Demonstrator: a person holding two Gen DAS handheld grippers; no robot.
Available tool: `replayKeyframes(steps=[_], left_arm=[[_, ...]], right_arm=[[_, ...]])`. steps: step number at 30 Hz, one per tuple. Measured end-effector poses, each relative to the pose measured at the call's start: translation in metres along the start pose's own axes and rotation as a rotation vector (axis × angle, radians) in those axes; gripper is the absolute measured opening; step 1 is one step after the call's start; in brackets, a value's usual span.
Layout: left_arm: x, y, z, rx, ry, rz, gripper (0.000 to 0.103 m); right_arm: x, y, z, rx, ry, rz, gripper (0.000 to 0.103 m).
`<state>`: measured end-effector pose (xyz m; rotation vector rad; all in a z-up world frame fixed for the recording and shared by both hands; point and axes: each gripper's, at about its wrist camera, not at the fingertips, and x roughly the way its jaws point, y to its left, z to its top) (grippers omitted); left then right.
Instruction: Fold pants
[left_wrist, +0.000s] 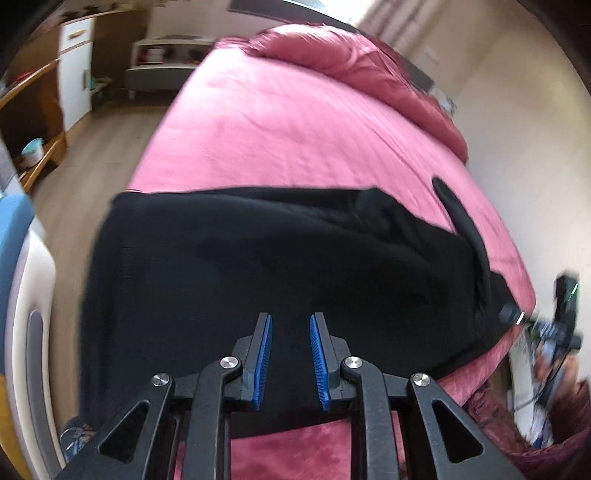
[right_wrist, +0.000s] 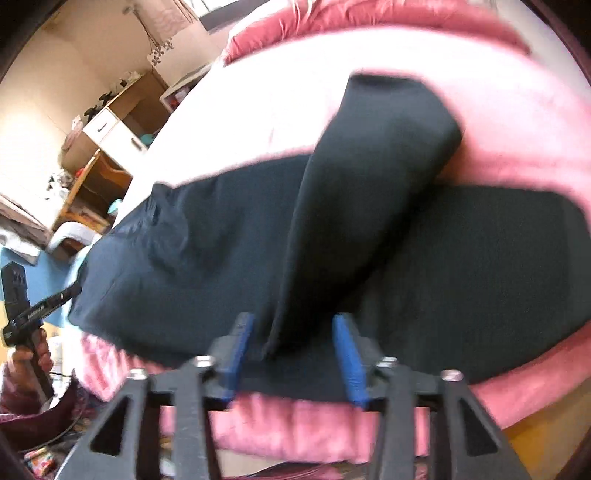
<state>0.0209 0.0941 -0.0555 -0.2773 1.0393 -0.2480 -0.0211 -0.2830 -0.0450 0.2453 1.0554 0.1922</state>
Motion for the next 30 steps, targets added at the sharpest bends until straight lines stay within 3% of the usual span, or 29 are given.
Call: replayKeyframes(steps=[4,8,10,15,19,21,23,26,30], left_arm=[[0.01,-0.017,-0.001,0.074,0.028,-0.015,0.021],[0.021,-0.033,-0.005,0.152,0.064,-0.036,0.021],[0.026,-0.042,-0.007,0.192,0.075,-0.051,0.023],[0.029,-0.06,-0.007,0.267,0.085,-0.096,0.028],[0.039,-0.067,-0.007,0.292,0.106,-0.102,0.028],[0.044,-0.07,-0.004,0.301,0.116,-0.102,0.029],[0.048,-0.074,-0.001,0.315,0.119,-0.111,0.029],[0.052,-0.08,0.0,0.332,0.124,-0.118,0.029],[0.051,-0.09,0.001,0.37,0.114,-0.124,0.029]], right_arm=[[-0.005,0.001,0.053,-0.026,-0.071,-0.092,0.055],[0.028,-0.002,0.125,-0.005,-0.102,-0.183,0.054],[0.052,-0.004,0.153,0.015,-0.08,-0.2,0.054],[0.119,-0.007,0.213,0.026,-0.009,-0.371,0.054],[0.164,-0.021,0.234,0.03,0.085,-0.508,0.054],[0.171,-0.023,0.235,0.011,0.105,-0.507,0.047],[0.168,-0.018,0.237,-0.019,0.098,-0.471,0.006],[0.153,-0.021,0.234,-0.027,0.081,-0.443,0.006],[0.107,-0.04,0.225,0.058,-0.027,-0.365,0.006]])
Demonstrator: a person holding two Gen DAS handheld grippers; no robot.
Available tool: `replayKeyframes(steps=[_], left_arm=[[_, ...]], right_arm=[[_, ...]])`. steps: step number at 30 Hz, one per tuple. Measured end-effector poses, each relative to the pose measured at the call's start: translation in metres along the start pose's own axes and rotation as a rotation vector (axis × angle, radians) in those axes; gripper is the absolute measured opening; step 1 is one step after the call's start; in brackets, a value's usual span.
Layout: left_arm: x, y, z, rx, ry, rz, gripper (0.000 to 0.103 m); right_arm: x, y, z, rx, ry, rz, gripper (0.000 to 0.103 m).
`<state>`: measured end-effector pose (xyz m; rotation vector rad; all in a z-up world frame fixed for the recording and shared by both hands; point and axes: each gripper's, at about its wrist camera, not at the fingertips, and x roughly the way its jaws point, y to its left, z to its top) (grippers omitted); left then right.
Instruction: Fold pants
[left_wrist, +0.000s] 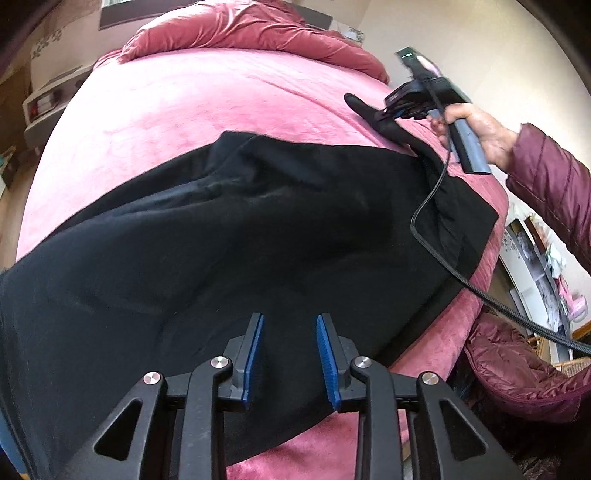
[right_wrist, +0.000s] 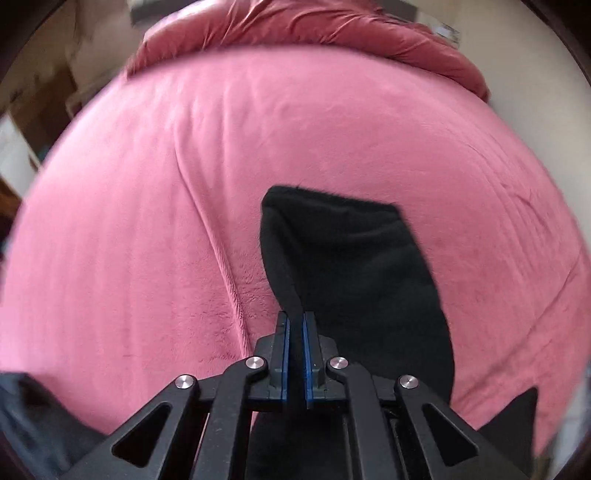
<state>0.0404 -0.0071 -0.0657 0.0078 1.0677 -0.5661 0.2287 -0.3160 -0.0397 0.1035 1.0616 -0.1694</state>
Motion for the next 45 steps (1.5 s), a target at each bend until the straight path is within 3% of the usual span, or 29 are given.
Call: replayKeyframes(steps=[6,11,17,25,30,35,37,38,40,45], left_arm=[[0.001,-0.012,0.006,0.047,-0.006,-0.008,0.03],[0.009,-0.037,0.009,0.122,-0.007,-0.016,0.034],[0.025,-0.072,0.012,0.232,0.037,-0.031,0.035],[0.055,-0.107,0.002,0.385,0.137,-0.01,0.037],[0.07,-0.112,0.002,0.395,0.152,-0.011,0.037],[0.072,-0.105,0.004,0.357,0.138,-0.042,0.037],[0.072,-0.104,0.003,0.358,0.125,-0.044,0.033],[0.071,-0.103,0.003,0.36,0.121,-0.047,0.032],[0.069,-0.096,0.004,0.358,0.111,-0.047,0.027],[0.064,-0.088,0.007,0.323,0.09,-0.069,0.011]], right_arm=[[-0.082,-0.061,-0.028,0.21,-0.169,0.147,0.006],[-0.139,-0.137,-0.091,0.451,-0.285,0.239,0.006],[-0.141,-0.214,-0.174,0.699,-0.293,0.236,0.006],[-0.081,-0.283,-0.26,0.896,-0.172,0.23,0.006],[-0.076,-0.296,-0.279,0.933,-0.191,0.29,0.011],[-0.089,-0.295,-0.281,0.911,-0.209,0.29,0.016],[-0.085,-0.292,-0.275,0.91,-0.208,0.306,0.022],[-0.084,-0.288,-0.274,0.913,-0.196,0.323,0.032],[-0.084,-0.28,-0.276,0.909,-0.178,0.351,0.044],[-0.078,-0.236,-0.285,0.838,-0.112,0.453,0.045]])
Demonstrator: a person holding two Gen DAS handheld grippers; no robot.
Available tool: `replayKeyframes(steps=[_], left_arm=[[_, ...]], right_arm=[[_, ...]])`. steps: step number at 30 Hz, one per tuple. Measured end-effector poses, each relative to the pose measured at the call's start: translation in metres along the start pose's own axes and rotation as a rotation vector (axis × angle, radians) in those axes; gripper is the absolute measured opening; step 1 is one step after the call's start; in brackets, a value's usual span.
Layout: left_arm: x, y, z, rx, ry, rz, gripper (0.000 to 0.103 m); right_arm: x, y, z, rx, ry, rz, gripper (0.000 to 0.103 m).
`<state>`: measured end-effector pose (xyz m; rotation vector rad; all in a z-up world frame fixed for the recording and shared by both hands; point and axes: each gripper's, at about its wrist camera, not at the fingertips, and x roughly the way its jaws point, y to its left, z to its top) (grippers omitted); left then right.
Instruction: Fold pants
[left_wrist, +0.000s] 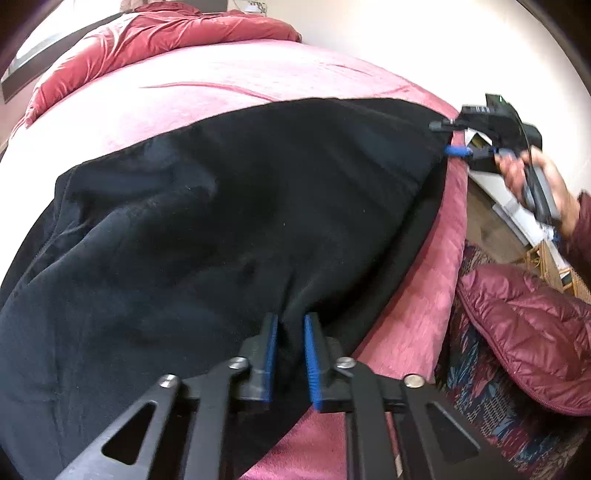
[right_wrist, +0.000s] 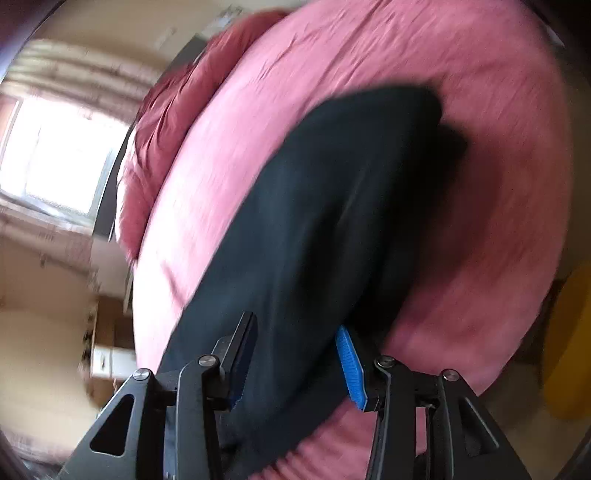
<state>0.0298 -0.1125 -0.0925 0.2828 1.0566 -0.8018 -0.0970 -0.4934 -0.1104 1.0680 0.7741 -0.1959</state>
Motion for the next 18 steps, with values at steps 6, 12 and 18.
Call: replayKeyframes(steps=[6,12,18], left_arm=[[-0.014,0.005,0.001,-0.007,-0.029,-0.016,0.007],[-0.05,0.017,-0.003,-0.049,-0.089,-0.119,0.006],[-0.049,0.024,-0.018,-0.054,-0.048,-0.144,0.006]], right_arm=[[0.026,0.023,-0.029,-0.064,0.068,-0.007,0.016],[0.007,0.037,-0.031,-0.125,0.034,-0.007,0.008],[0.006,0.024,-0.038,-0.146,0.069,-0.078,0.008]])
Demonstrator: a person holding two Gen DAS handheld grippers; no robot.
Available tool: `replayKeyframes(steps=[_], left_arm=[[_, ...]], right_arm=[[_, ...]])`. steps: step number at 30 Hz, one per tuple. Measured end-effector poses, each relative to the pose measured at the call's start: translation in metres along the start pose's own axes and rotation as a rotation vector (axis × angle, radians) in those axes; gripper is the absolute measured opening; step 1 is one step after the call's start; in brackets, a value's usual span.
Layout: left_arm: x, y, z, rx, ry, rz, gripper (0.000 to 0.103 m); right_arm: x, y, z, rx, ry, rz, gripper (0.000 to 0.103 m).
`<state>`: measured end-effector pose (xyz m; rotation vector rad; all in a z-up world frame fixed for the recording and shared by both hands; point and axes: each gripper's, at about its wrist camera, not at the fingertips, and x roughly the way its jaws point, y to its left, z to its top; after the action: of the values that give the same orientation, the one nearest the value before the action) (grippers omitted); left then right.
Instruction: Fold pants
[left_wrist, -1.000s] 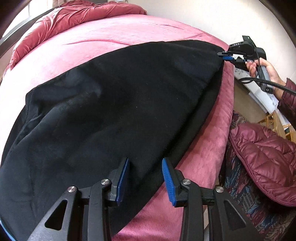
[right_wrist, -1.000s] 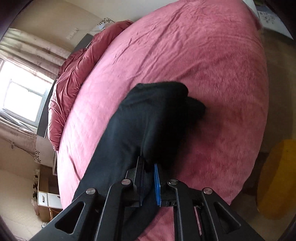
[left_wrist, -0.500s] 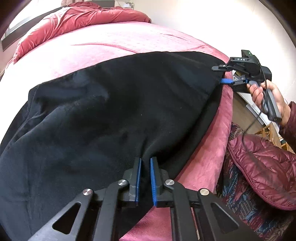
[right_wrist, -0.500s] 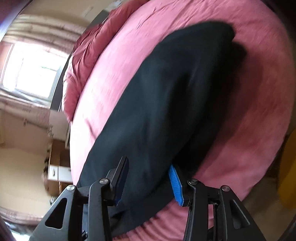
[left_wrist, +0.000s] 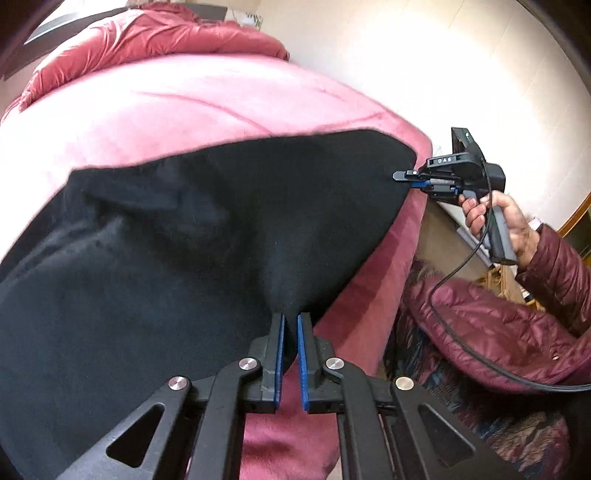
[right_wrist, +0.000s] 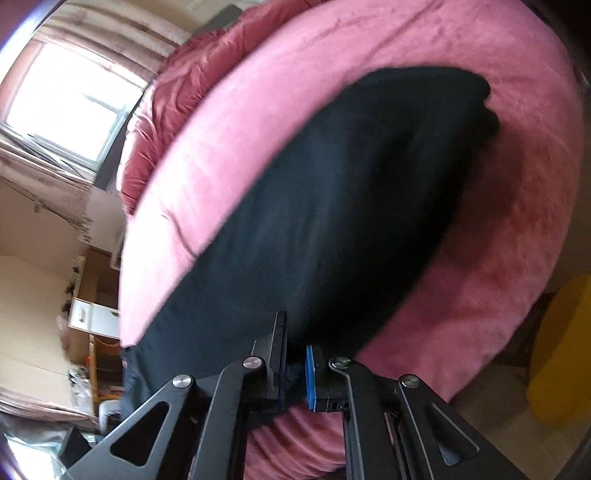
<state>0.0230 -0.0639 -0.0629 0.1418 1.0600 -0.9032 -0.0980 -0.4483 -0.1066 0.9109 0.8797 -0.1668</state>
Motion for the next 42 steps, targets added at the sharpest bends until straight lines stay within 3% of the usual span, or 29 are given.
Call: replayKeyframes(steps=[4,6,12,19,23,28,30,31,32,36,37,38,42], left_arm=[[0.015,0.004,0.001,-0.049,0.047,-0.003,0.009],[0.009,0.008,0.002,-0.081,0.036,-0.032,0.021],[-0.014,0.02,0.004,-0.174,-0.026,-0.078,0.025],[-0.032,0.041,0.004,-0.265,-0.079,-0.03,0.025],[-0.04,0.052,0.0,-0.275,-0.078,-0.01,0.025],[-0.04,0.053,-0.003,-0.293,-0.1,-0.007,0.025],[-0.04,0.055,-0.003,-0.298,-0.1,-0.008,0.025],[-0.04,0.056,-0.003,-0.295,-0.094,-0.007,0.025],[-0.04,0.055,-0.003,-0.288,-0.09,-0.001,0.025],[-0.035,0.047,-0.003,-0.275,-0.082,0.008,0.025],[-0.033,0.045,-0.003,-0.276,-0.079,0.012,0.025],[-0.033,0.045,-0.003,-0.278,-0.076,0.014,0.025],[-0.029,0.042,-0.005,-0.276,-0.065,0.033,0.025]], right_arm=[[0.004,-0.012,0.0,0.044,0.015,0.021,0.013],[-0.005,-0.013,0.005,0.039,-0.009,0.024,0.016],[-0.04,-0.034,0.042,0.112,-0.17,-0.02,0.027],[-0.04,-0.068,0.083,0.285,-0.249,-0.136,0.027],[-0.038,-0.064,0.093,0.268,-0.254,-0.192,0.022],[-0.063,-0.065,0.085,0.265,-0.292,-0.17,0.022],[-0.071,-0.068,0.081,0.253,-0.3,-0.208,0.037],[-0.072,-0.07,0.081,0.26,-0.305,-0.208,0.055],[-0.074,-0.074,0.08,0.271,-0.314,-0.207,0.062],[-0.067,-0.08,0.094,0.288,-0.301,-0.208,0.061],[-0.063,-0.081,0.096,0.293,-0.288,-0.21,0.05],[-0.059,-0.081,0.101,0.293,-0.278,-0.209,0.026],[-0.064,-0.066,0.107,0.203,-0.308,-0.258,0.011]])
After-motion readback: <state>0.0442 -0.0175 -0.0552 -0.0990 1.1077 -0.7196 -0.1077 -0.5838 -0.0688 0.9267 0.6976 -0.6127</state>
